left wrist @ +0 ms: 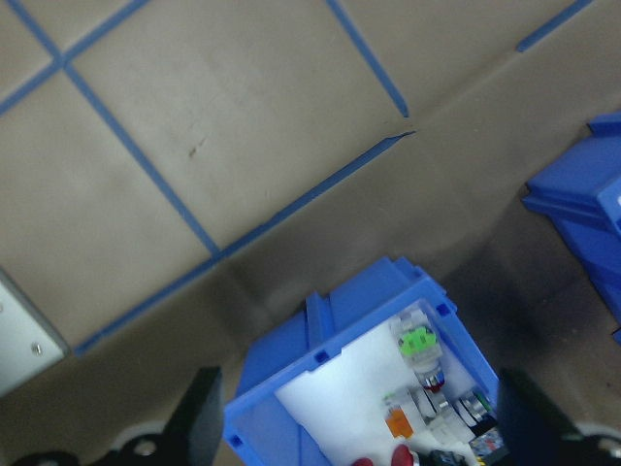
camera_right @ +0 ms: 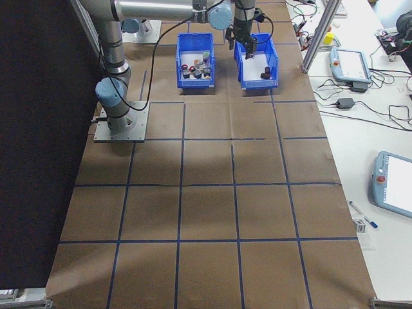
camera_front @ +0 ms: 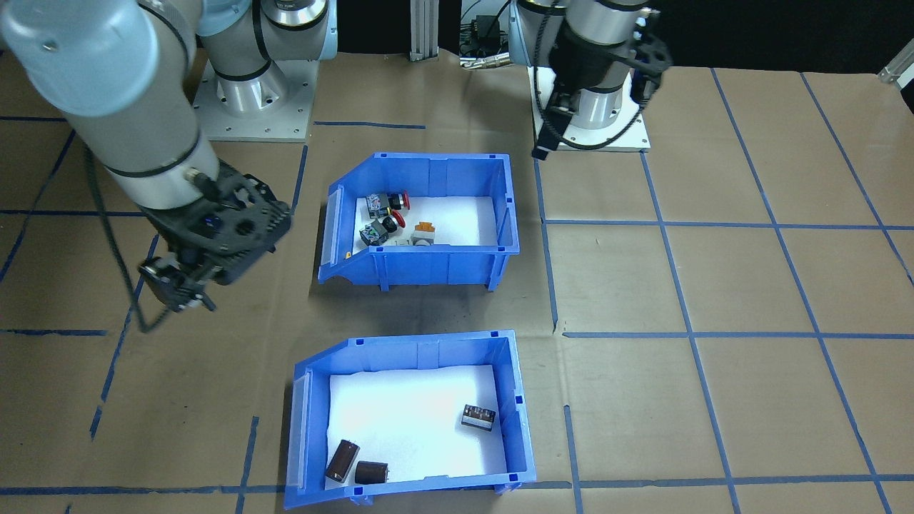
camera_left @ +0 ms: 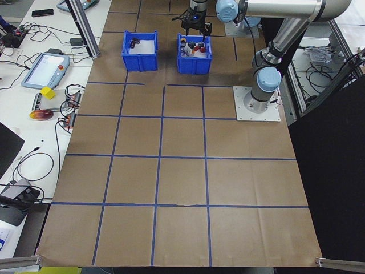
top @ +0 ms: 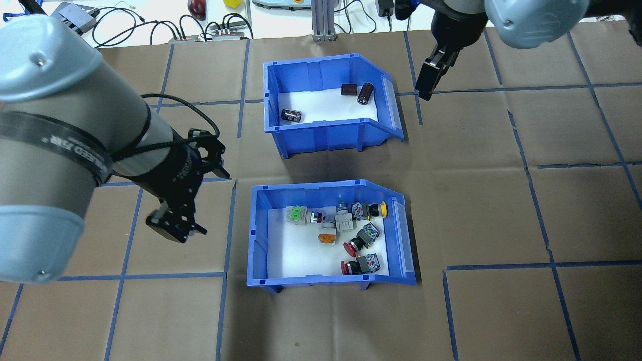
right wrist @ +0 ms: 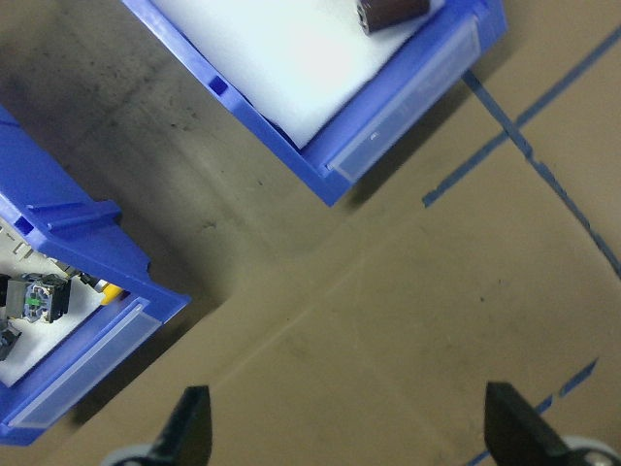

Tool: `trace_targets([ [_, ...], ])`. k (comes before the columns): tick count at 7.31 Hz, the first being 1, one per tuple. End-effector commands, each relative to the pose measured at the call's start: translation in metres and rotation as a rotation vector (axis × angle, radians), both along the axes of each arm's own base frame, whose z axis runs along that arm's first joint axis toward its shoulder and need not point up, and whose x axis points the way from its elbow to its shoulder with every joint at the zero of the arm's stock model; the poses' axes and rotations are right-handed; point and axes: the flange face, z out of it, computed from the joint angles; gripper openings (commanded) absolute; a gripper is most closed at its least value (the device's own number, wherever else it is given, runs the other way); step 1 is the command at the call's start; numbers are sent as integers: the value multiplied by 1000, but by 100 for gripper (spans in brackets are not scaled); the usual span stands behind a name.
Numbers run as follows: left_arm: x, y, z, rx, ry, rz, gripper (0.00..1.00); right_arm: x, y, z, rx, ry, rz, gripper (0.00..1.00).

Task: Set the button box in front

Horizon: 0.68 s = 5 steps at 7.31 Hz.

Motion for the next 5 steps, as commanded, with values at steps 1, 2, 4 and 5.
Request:
trace_targets([
  [1,-52,39,-25,20,7,160,99,55,-15,-18,11,6,295,100],
  [2,-61,52,-52,29,4,230,98,84,-20,-22,6,4,348,100],
  [4,-80,82,-100,0,30,329,98,152,-32,-52,23,7,501,100],
  [5,-81,90,-112,24,19,348,98,179,-37,-68,33,-2,535,100],
])
